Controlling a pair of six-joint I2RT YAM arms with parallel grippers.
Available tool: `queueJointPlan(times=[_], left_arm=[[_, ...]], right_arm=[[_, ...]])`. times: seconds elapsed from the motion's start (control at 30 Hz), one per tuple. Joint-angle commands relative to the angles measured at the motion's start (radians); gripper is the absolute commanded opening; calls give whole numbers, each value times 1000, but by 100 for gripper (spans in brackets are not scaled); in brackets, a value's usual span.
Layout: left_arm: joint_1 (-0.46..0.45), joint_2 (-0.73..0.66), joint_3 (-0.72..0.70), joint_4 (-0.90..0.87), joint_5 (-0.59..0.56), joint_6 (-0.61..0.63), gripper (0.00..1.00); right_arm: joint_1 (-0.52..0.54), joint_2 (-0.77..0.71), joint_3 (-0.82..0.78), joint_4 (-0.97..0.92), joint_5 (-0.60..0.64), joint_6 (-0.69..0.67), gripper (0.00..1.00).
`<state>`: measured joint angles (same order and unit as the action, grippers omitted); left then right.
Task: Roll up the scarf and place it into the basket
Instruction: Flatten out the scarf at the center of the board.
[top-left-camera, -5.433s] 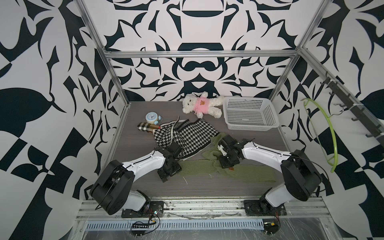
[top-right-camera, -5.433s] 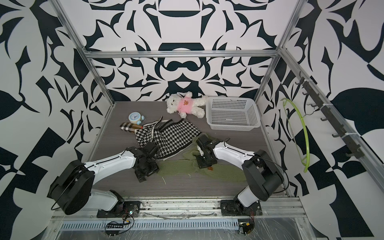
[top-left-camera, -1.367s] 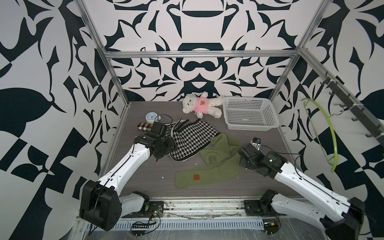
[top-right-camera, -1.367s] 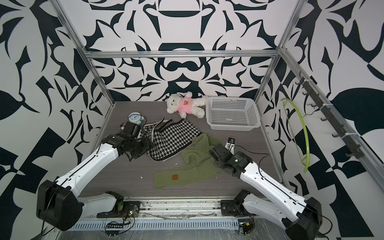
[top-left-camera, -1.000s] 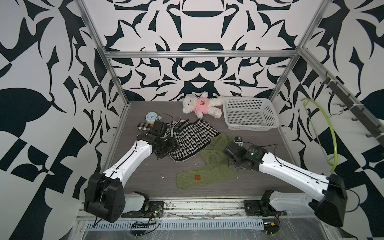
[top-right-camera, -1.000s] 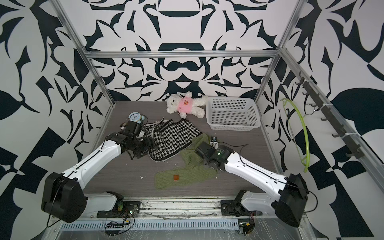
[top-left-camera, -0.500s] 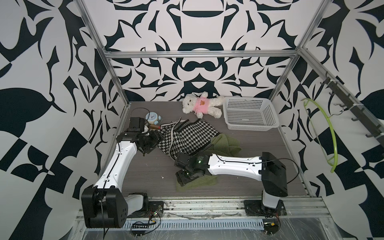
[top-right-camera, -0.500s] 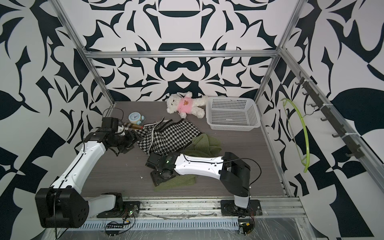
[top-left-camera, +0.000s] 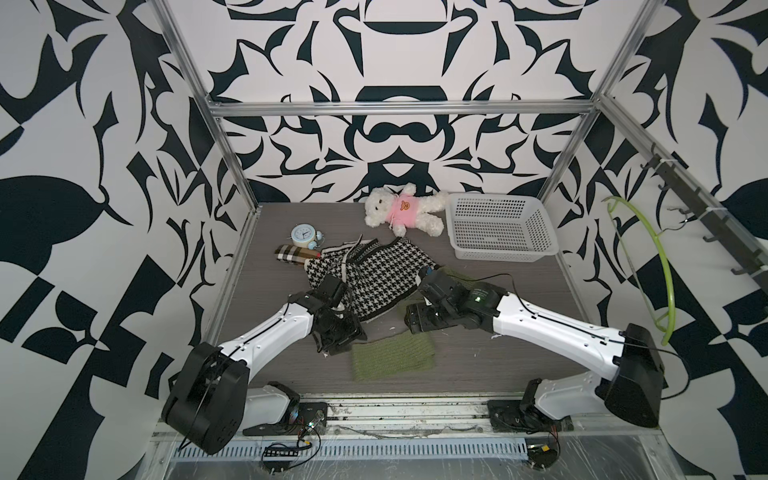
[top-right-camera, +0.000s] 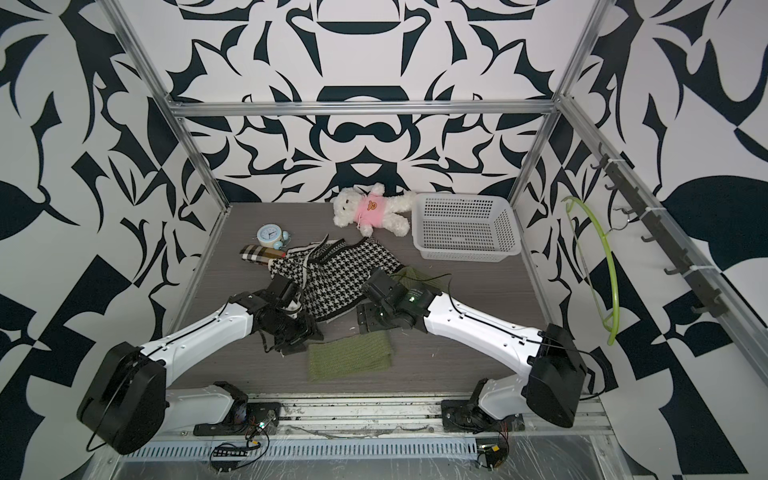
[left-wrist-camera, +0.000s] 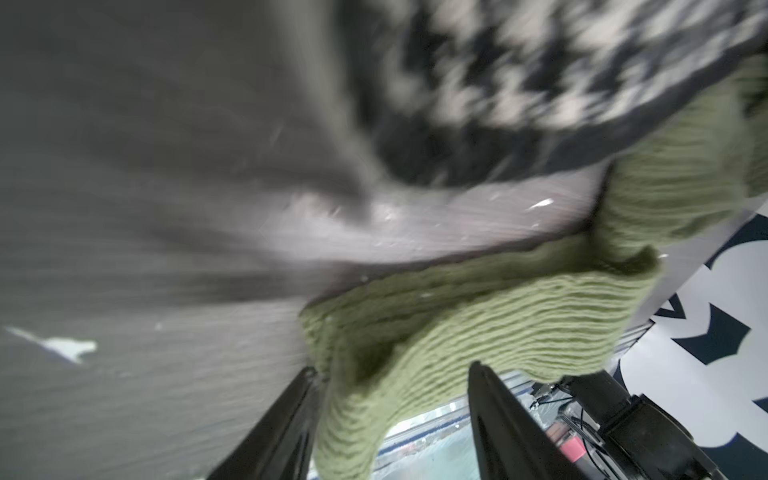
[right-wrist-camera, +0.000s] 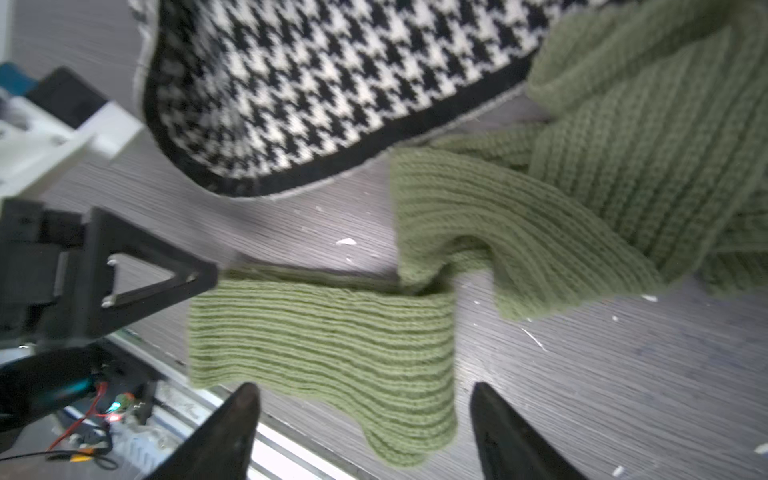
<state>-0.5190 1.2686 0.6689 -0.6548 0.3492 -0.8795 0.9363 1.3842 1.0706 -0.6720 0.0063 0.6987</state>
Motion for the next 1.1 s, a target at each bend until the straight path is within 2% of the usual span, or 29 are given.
queueJointPlan(times=[0.0, 0.13, 0.17, 0.2, 0.27, 0.3, 0.47, 0.63, 0.73, 0.77, 0.83, 0.9, 1.0, 1.03, 1.07], left_arm=[[-29, -52, -26, -3, -21, -54, 62], [-55, -44, -42, 12, -35, -69, 60], [-61, -35, -42, 25, -35, -73, 54], [-64, -23, -40, 38, -33, -77, 40], [-74, -9, -16, 60, -20, -82, 9], [-84, -5, 8, 58, -17, -82, 0], [-145, -2, 196, -21, -7, -58, 0], [-227, 109, 426, 14, 37, -70, 0], [-284, 278, 626, 91, 94, -84, 0], [-312, 356, 712, 118, 117, -93, 0], [-370, 515, 891, 177, 185, -139, 0], [-433, 675, 1081, 231, 253, -210, 0], [-487, 845, 1261, 368, 353, -368, 0], [-498, 873, 1275, 436, 383, -418, 8], [-504, 890, 1284, 499, 402, -463, 29]], right_arm=[[2, 24, -15, -29, -4, -34, 74], [2, 41, -54, 12, -32, -29, 53], [2, 47, -58, 15, -40, -27, 47], [3, 54, -60, 13, -37, -27, 42], [2, 58, -64, 9, -37, -28, 40], [2, 55, -67, 9, -35, -29, 39], [-2, -1, -84, -23, 7, -43, 39], [-74, -117, -114, -128, 118, -23, 43], [-165, -248, -127, -260, 298, 32, 49], [-201, -303, -128, -305, 349, 48, 54], [-256, -421, -117, -394, 466, 89, 57], [-286, -545, -81, -502, 592, 139, 62], [-296, -688, -15, -629, 719, 170, 65], [-296, -720, -2, -652, 740, 168, 66], [-296, -747, 9, -673, 756, 168, 67]])
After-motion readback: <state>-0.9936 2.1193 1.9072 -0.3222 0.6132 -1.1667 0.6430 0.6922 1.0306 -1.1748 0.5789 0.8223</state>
